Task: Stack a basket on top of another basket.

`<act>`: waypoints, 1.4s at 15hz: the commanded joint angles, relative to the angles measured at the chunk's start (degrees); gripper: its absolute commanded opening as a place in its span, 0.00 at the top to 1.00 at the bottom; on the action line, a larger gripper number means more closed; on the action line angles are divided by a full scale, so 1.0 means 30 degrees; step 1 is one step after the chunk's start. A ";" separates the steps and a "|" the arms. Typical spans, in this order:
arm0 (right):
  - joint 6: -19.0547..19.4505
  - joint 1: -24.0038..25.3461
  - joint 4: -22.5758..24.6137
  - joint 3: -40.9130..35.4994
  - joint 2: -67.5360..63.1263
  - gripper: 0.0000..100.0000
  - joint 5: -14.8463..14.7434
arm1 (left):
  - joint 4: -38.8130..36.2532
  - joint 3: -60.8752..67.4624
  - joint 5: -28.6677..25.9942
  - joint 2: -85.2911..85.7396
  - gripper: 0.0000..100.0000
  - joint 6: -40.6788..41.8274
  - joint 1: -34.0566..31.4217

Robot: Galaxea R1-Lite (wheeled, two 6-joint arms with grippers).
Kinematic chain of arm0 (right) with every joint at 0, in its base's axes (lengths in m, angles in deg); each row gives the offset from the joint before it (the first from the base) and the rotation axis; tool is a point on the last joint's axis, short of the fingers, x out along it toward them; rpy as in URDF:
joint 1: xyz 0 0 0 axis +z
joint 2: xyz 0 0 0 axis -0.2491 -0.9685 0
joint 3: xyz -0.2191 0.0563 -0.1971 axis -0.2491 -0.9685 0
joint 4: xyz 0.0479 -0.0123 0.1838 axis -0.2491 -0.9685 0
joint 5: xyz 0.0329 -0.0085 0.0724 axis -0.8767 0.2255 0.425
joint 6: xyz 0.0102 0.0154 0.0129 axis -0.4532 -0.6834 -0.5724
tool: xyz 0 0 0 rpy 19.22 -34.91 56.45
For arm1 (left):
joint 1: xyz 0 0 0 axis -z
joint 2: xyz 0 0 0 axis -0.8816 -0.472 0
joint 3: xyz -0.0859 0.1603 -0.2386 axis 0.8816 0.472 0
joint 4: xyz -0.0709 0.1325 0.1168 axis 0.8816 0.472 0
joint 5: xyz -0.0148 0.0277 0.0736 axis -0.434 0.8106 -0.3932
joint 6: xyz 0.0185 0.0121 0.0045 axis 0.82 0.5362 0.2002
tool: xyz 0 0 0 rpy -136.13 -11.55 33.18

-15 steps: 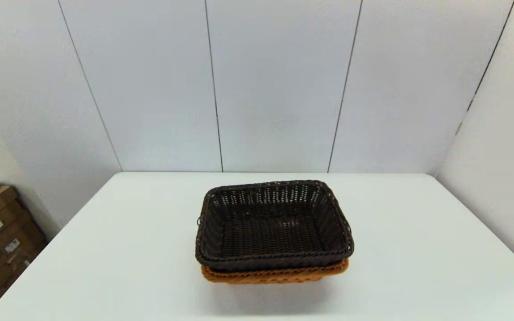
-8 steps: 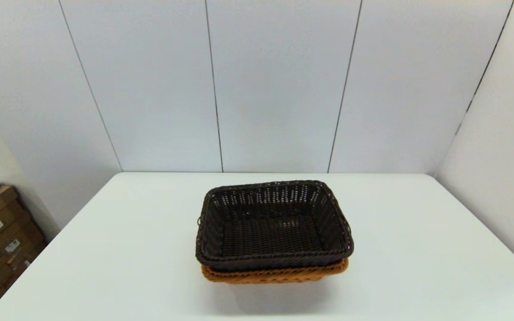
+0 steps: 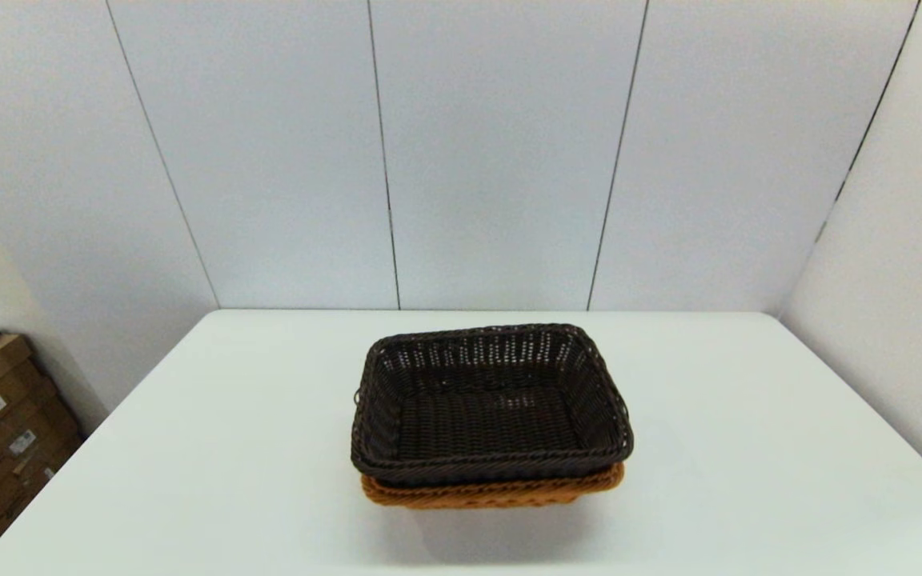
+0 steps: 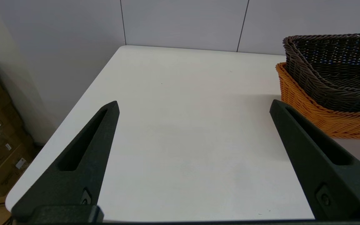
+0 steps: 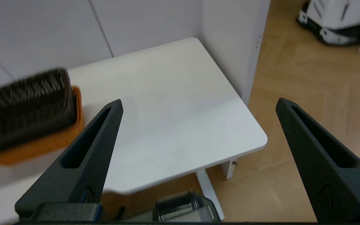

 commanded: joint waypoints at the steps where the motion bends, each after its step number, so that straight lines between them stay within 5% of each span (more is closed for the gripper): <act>1: 0.1505 -0.0337 0.0692 -0.0153 0.1626 0.00 0.2839 | -0.0014 0.0000 0.0015 -0.0024 0.00 -0.0013 -0.0003; 6: 0.1769 0.0484 -0.0216 -0.0065 0.1656 0.00 0.5007 | -0.0014 0.0000 0.0015 -0.0024 0.00 -0.0013 -0.0003; 11: 0.2589 0.1773 -0.2384 -0.1296 0.3648 0.00 0.5241 | -0.0014 0.0000 0.0015 -0.0024 0.00 -0.0013 -0.0003; 15: 0.2355 0.1626 -0.2179 -0.5925 0.7075 0.00 0.4948 | -0.0014 0.0000 0.0015 -0.0024 0.00 -0.0013 -0.0003; 16: 0.1505 0.1626 -0.1270 -0.7331 0.7075 0.00 0.4919 | -0.0014 0.0000 0.0015 -0.0024 0.00 -0.0013 -0.0003; 17: 0.1095 0.1626 0.1278 -0.9147 0.7075 0.00 0.5007 | -0.0014 0.0000 0.0015 -0.0024 0.00 -0.0013 -0.0003; 20: 0.1359 0.1626 1.3114 -1.7175 0.7075 0.00 0.4157 | -0.0014 0.0000 0.0015 -0.0024 0.00 -0.0013 -0.0003; 21: 0.1857 0.1626 1.5810 -1.9518 0.7075 0.00 0.3601 | -0.0014 0.0000 0.0015 -0.0024 0.00 -0.0013 -0.0003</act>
